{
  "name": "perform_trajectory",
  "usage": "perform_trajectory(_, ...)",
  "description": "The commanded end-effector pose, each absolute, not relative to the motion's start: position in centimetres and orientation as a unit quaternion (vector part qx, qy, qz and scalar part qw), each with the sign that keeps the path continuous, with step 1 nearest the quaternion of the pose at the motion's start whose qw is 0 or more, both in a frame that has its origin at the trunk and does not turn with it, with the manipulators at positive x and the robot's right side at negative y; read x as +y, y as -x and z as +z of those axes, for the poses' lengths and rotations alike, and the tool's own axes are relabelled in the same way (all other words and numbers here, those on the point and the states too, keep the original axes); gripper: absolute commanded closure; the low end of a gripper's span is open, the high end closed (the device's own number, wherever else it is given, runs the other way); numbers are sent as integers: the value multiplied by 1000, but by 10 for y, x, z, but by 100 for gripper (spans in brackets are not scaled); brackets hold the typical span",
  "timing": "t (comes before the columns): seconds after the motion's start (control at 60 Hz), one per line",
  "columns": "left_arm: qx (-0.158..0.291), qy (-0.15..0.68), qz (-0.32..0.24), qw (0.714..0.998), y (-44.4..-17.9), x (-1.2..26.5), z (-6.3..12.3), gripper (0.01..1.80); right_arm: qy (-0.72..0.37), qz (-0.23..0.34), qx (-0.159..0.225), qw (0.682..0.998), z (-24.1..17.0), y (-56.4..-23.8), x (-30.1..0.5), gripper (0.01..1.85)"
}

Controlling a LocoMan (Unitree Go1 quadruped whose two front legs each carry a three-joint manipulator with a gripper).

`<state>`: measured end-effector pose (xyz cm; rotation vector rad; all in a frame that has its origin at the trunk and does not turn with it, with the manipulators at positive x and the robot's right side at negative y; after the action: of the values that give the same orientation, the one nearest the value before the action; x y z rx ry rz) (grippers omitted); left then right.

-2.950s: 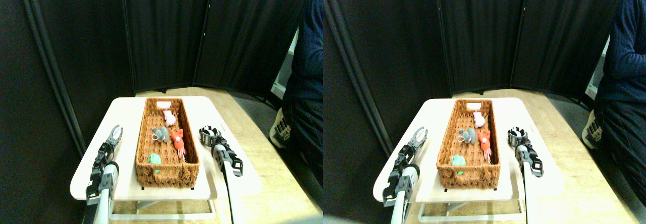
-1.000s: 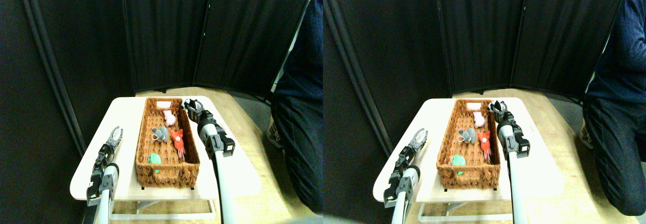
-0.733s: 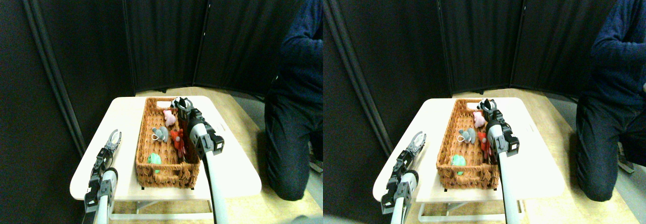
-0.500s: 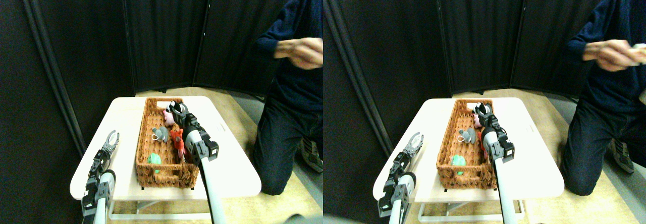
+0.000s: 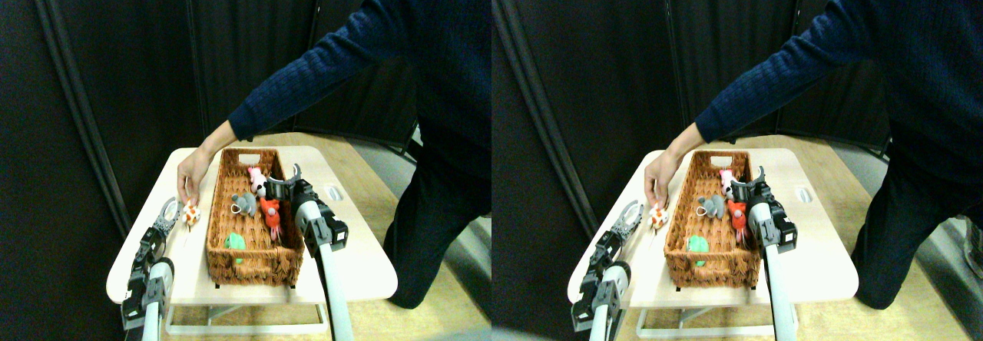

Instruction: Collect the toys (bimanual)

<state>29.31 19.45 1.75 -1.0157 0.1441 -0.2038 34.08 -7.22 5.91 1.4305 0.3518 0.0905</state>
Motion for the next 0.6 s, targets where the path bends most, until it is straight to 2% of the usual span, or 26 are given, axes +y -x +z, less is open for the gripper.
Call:
perform_trajectory(0.017, 54, 474, -114, 871, -297, 190, 28, 180, -656, 45, 115, 745, 64, -341, -77, 181)
perform_trajectory(0.117, 58, 480, -118, 867, -300, 188, 32, 180, -633, 30, 72, 770, 64, -340, -95, 185)
perform_trajectory(0.367, 76, 491, -119, 859, -307, 172, 49, 180, -617, 6, 32, 787, 67, -331, -135, 185)
perform_trajectory(0.417, 81, 505, -118, 851, -308, 169, 51, 170, -618, 3, 29, 786, 67, -329, -141, 185)
perform_trajectory(0.433, 91, 526, -117, 837, -310, 165, 54, 158, -611, -1, 25, 791, 67, -328, -147, 185)
perform_trajectory(0.517, 98, 534, -115, 832, -311, 159, 55, 145, -605, -22, 17, 795, 65, -326, -153, 185)
perform_trajectory(0.533, 99, 532, -118, 832, -313, 156, 56, 137, -603, -26, 15, 798, 63, -326, -158, 185)
perform_trajectory(0.6, 108, 541, -124, 825, -315, 151, 57, 132, -606, -28, 12, 795, 60, -326, -163, 185)
